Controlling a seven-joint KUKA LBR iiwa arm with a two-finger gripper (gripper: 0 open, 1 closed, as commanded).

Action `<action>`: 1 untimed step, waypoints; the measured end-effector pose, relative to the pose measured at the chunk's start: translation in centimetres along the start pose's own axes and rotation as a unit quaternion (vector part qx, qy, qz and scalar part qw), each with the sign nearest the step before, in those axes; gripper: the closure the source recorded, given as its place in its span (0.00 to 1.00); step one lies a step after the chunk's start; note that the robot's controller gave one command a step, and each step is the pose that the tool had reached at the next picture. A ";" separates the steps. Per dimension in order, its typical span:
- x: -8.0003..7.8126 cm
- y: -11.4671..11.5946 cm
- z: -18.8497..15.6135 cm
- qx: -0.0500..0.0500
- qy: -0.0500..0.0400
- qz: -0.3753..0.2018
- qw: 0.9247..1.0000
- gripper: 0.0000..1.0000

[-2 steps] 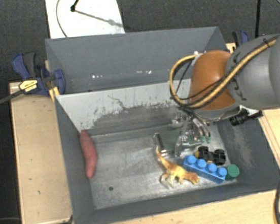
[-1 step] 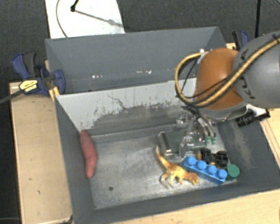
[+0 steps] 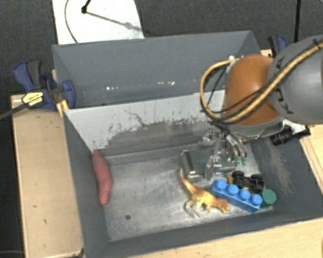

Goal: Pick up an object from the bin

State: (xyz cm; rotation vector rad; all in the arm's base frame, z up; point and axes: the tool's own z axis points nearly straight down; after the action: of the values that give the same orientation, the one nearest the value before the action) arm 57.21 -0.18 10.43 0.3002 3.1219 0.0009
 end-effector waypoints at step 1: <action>0.5 0.4 -4.2 0.001 0.006 0.013 1.000 1.00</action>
Offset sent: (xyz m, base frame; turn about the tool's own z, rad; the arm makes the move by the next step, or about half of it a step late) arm -0.0062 -0.0036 -0.0319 0.0469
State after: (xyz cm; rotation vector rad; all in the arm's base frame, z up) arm 56.81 0.30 14.64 0.3426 3.1294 -0.0001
